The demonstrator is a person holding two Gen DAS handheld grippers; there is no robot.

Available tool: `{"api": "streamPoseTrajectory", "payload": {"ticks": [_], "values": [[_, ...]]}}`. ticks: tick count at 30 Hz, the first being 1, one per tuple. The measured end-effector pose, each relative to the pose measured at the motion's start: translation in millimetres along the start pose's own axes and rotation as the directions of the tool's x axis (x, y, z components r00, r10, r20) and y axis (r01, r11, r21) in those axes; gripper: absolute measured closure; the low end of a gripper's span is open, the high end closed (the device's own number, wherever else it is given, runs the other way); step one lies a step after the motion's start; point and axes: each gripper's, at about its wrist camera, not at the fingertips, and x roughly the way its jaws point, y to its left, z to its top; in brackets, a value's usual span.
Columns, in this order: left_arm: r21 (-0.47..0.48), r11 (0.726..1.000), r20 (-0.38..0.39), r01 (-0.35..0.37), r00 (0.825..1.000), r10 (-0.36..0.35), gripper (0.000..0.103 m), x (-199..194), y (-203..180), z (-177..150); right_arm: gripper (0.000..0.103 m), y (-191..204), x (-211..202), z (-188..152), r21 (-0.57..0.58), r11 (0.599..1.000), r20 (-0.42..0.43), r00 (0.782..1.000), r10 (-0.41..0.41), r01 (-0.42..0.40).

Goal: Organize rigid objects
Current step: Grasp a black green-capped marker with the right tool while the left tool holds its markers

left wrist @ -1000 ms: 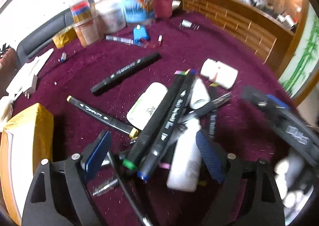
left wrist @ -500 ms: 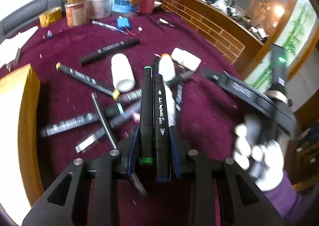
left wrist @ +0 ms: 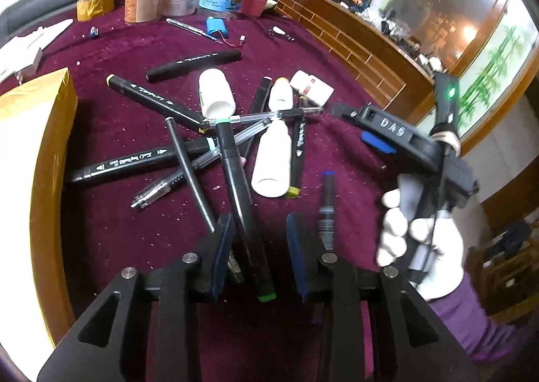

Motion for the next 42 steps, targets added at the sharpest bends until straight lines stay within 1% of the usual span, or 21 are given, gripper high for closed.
{"api": "streamPoseTrajectory", "payload": {"ticks": [2,3,5,7,11,13,14,18,22,23,24,26,29,31,34,36,37,38,39,40,42], "values": [[0.007,0.999,-0.002,-0.049,0.999,0.049,0.074,4.4,0.7,-2.1,0.025,-0.2,0.2,-0.3,-0.001,1.0,-0.003,1.0,0.001,-0.001],[-0.001,0.998,-0.005,-0.055,0.998,0.055,0.074,5.8,2.6,-2.4,0.025,0.0,0.4,-0.3,-0.001,1.0,-0.004,1.0,0.001,-0.001],[-0.018,0.999,-0.007,-0.032,0.999,0.032,0.074,6.8,4.8,-3.2,0.025,0.1,0.9,-0.1,-0.001,1.0,-0.006,1.0,0.002,-0.002],[-0.007,1.0,-0.003,-0.023,1.0,0.023,0.074,6.9,1.2,-2.0,0.025,0.0,1.5,0.1,-0.002,1.0,-0.01,1.0,0.003,-0.003],[0.039,0.995,-0.036,-0.087,0.995,0.088,0.074,21.9,-7.9,1.9,0.025,0.1,3.2,0.5,-0.003,1.0,-0.015,1.0,0.003,-0.003],[0.015,0.997,-0.07,-0.08,0.994,0.08,0.074,34.8,-3.6,4.0,0.025,0.1,3.2,0.1,-0.001,1.0,-0.015,1.0,0.003,-0.003],[0.013,0.997,-0.055,-0.073,0.996,0.074,0.074,35.2,-3.8,5.5,0.025,-0.1,3.5,-0.1,0.001,1.0,-0.016,1.0,0.004,-0.004],[0.019,0.995,-0.046,-0.094,0.994,0.095,0.074,40.8,-6.3,11.3,0.025,-0.1,4.6,-0.9,0.005,1.0,-0.018,1.0,0.003,-0.003],[0.03,0.993,-0.006,-0.11,0.994,0.111,0.074,42.4,-7.9,11.8,0.025,-0.4,4.5,-0.7,0.006,1.0,-0.018,1.0,0.004,-0.003],[0.028,0.993,0.003,-0.113,0.994,0.113,0.078,41.2,-8.0,10.6,0.025,-0.4,4.5,-0.6,0.006,1.0,-0.018,1.0,0.004,-0.003],[0.021,0.994,0.012,-0.107,0.994,0.107,0.086,39.5,-7.0,9.4,0.025,-0.3,4.6,-0.6,0.007,1.0,-0.018,1.0,0.004,-0.004],[-0.005,0.997,0.037,-0.072,0.997,0.072,0.086,29.5,-3.4,5.6,0.025,-0.7,4.5,-0.5,0.008,1.0,-0.018,1.0,0.004,-0.004],[-0.036,0.999,0.11,-0.018,0.994,0.022,0.086,-0.3,1.2,-1.2,0.025,-0.8,4.8,-0.5,0.01,1.0,-0.018,1.0,0.007,-0.007],[-0.061,0.998,0.166,0.028,0.986,-0.017,0.086,-26.1,6.2,-8.9,0.024,-1.6,4.6,-0.9,0.013,1.0,-0.017,1.0,0.011,-0.01],[-0.101,0.991,0.219,0.092,0.973,-0.068,0.086,-55.3,16.1,-19.7,0.023,-0.5,5.5,-0.3,0.003,1.0,-0.027,1.0,0.015,-0.015],[-0.133,0.981,0.255,0.14,0.961,-0.102,0.086,-75.8,27.3,-30.3,0.027,1.9,1.7,0.5,-0.01,1.0,-0.058,0.998,0.025,-0.026],[-0.142,0.978,0.266,0.15,0.958,-0.109,0.086,-81.4,31.3,-34.1,0.033,3.9,-6.8,-0.8,-0.008,0.999,-0.064,0.997,0.046,-0.047],[-0.154,0.975,0.279,0.162,0.953,-0.114,0.086,-87.5,36.9,-38.8,0.033,8.9,-20.8,-3.2,-0.011,0.996,-0.055,0.994,0.09,-0.091],[-0.164,0.972,0.286,0.169,0.951,-0.117,0.086,-91.3,41.6,-42.2,0.033,16.6,-34.0,-5.8,-0.03,0.992,-0.04,0.992,0.12,-0.121],[-0.177,0.968,0.29,0.176,0.95,-0.119,0.086,-93.3,46.5,-45.5,0.033,28.9,-47.3,-8.8,-0.075,0.988,-0.024,0.99,0.137,-0.138],[-0.204,0.961,0.294,0.19,0.948,-0.125,0.086,-93.8,56.4,-50.4,0.033,63.5,-64.1,-19.4,-0.215,0.966,-0.023,0.99,0.139,-0.141]]}}
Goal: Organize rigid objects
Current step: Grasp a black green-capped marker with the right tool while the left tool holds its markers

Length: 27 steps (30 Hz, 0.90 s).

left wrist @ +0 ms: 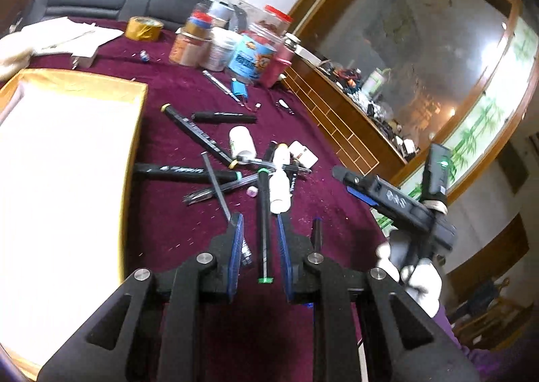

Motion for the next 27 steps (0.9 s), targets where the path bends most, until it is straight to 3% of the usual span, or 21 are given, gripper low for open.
{"api": "streamPoseTrajectory", "payload": {"ticks": [5,10,15,16,17,18,20,27], "values": [[-0.064,0.998,-0.005,0.002,1.0,-0.003,0.086,-7.8,20.5,-11.0,0.035,69.1,20.8,-23.2,-0.179,0.978,-0.135,0.987,0.083,-0.107],[-0.065,0.998,-0.005,-0.005,1.0,0.005,0.086,-21.5,25.4,-16.6,0.047,107.6,39.2,-51.7,-0.307,0.952,-0.186,0.981,-0.05,-0.01],[-0.059,0.998,-0.028,-0.001,1.0,-0.001,0.085,-11.0,22.2,-17.3,0.058,99.7,57.9,-59.7,-0.247,0.968,-0.255,0.961,-0.107,0.042],[-0.057,0.998,-0.04,-0.01,0.999,0.007,0.085,-4.4,20.3,-17.5,0.063,97.0,61.9,-58.7,-0.23,0.972,-0.259,0.961,-0.098,0.038],[-0.056,0.998,-0.05,-0.015,0.999,0.012,0.085,-0.3,19.8,-18.3,0.081,95.4,65.4,-58.4,-0.218,0.976,-0.263,0.961,-0.083,0.024],[-0.057,0.998,-0.063,-0.021,0.998,0.018,0.085,5.4,19.0,-18.4,0.086,90.3,70.6,-58.6,-0.195,0.981,-0.288,0.956,-0.062,0.005],[-0.063,0.997,-0.095,-0.04,0.995,0.033,0.085,18.5,18.0,-18.3,0.09,81.4,66.5,-55.8,-0.151,0.988,-0.289,0.957,-0.019,-0.026],[-0.009,0.992,-0.181,-0.124,0.976,0.12,0.084,77.0,0.3,-8.9,0.09,63.5,39.7,-54.6,-0.145,0.987,-0.248,0.968,0.025,-0.063]]}}
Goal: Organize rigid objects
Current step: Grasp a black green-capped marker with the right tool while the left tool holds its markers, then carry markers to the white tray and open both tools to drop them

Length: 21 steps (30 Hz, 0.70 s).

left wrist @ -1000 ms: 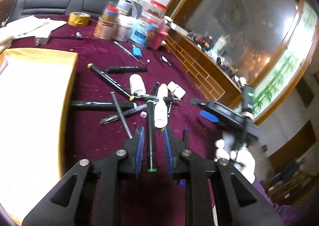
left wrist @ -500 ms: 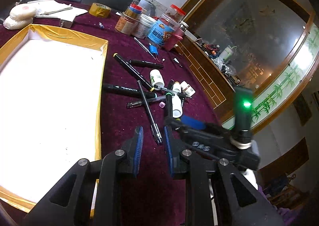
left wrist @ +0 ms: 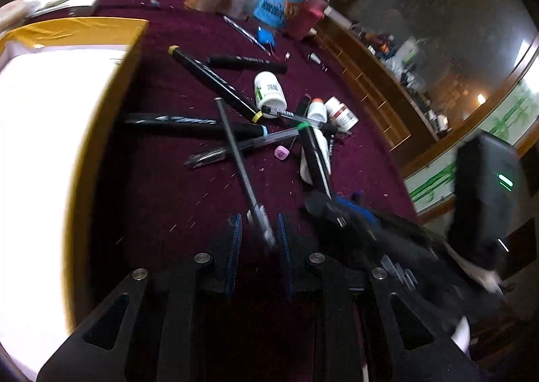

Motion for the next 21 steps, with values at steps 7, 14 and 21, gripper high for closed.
{"api": "streamPoseTrajectory", "payload": {"ticks": [7,14,21], "values": [[0.159,0.971,0.032,-0.179,0.984,0.176,0.084,49.5,-22.9,20.1,0.09,-12.6,-3.5,-7.0,0.041,0.996,-0.013,0.997,0.075,-0.075],[0.103,0.991,0.015,-0.084,0.996,0.083,0.097,36.8,-10.4,17.8,0.09,-18.0,-11.1,-7.4,0.057,0.993,0.007,0.995,0.103,-0.103],[0.024,0.998,0.074,0.064,0.995,-0.066,0.097,-26.2,4.5,16.9,0.09,-2.1,-12.3,1.9,0.043,0.987,-0.004,0.988,0.155,-0.154]]}}
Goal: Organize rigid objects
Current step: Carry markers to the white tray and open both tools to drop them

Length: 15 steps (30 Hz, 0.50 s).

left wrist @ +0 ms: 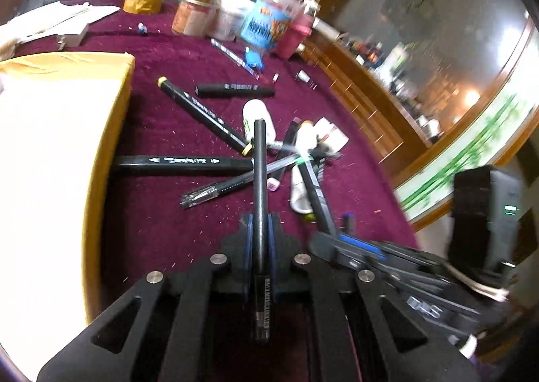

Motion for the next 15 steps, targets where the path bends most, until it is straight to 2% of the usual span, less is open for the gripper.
{"api": "streamPoseTrajectory", "payload": {"ticks": [4,7,11,15], "values": [[-0.067,0.997,0.052,0.024,0.998,-0.02,0.097,-36.1,26.8,15.4,0.09,25.2,3.0,15.9,-0.023,0.997,-0.013,0.997,0.071,-0.071],[-0.149,0.989,0.07,-0.011,0.997,0.022,0.097,-51.6,64.4,32.6,0.09,49.7,15.9,33.0,-0.027,0.989,-0.042,0.989,0.145,-0.146],[-0.21,0.976,0.067,-0.056,0.995,0.072,0.097,-51.1,105.7,53.2,0.09,89.6,48.9,58.7,-0.038,0.98,-0.084,0.978,0.193,-0.197],[-0.287,0.957,0.034,-0.034,0.998,0.045,0.097,-27.8,141.0,66.9,0.09,120.1,93.5,77.4,-0.018,0.98,-0.146,0.97,0.194,-0.199]]}}
